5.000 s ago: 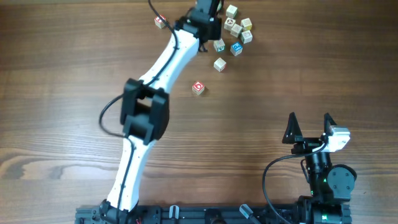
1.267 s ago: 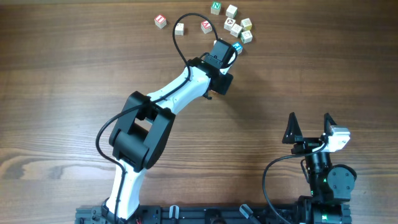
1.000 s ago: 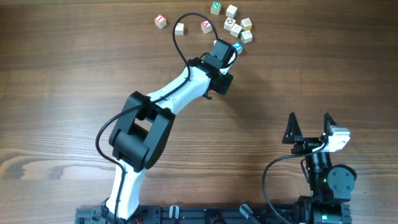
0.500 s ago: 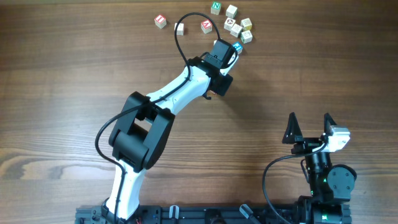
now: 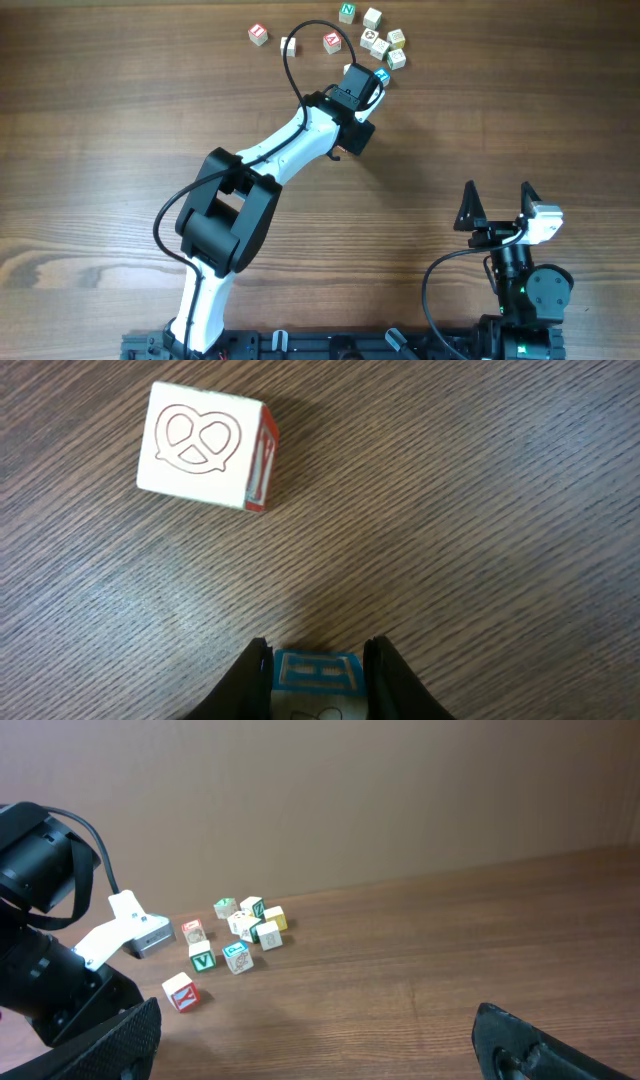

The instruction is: Form a circle

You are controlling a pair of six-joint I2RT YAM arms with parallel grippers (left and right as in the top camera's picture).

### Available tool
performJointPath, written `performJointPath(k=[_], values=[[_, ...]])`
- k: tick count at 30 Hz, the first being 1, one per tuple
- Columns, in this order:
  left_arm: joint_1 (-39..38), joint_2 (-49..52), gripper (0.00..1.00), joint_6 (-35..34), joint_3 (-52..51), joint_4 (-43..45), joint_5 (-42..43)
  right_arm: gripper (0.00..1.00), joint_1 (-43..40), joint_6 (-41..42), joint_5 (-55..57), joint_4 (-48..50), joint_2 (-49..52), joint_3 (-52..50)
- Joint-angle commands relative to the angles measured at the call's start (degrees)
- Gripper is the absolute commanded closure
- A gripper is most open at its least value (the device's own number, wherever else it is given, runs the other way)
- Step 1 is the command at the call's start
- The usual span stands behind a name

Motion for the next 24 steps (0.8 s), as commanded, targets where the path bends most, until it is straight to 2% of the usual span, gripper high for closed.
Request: performJointPath(k=[1, 24], values=[[0.2, 0.8, 0.81, 1.5, -1.0, -1.7, -4.4, 0.00, 0.0, -1.1, 0.5, 0.3, -0.5, 0.0], [0.2, 0.8, 0.82, 1.1, -1.0, -2.1, -4.4, 0.00, 0.0, -1.1, 0.5, 0.3, -0.5, 0.0]])
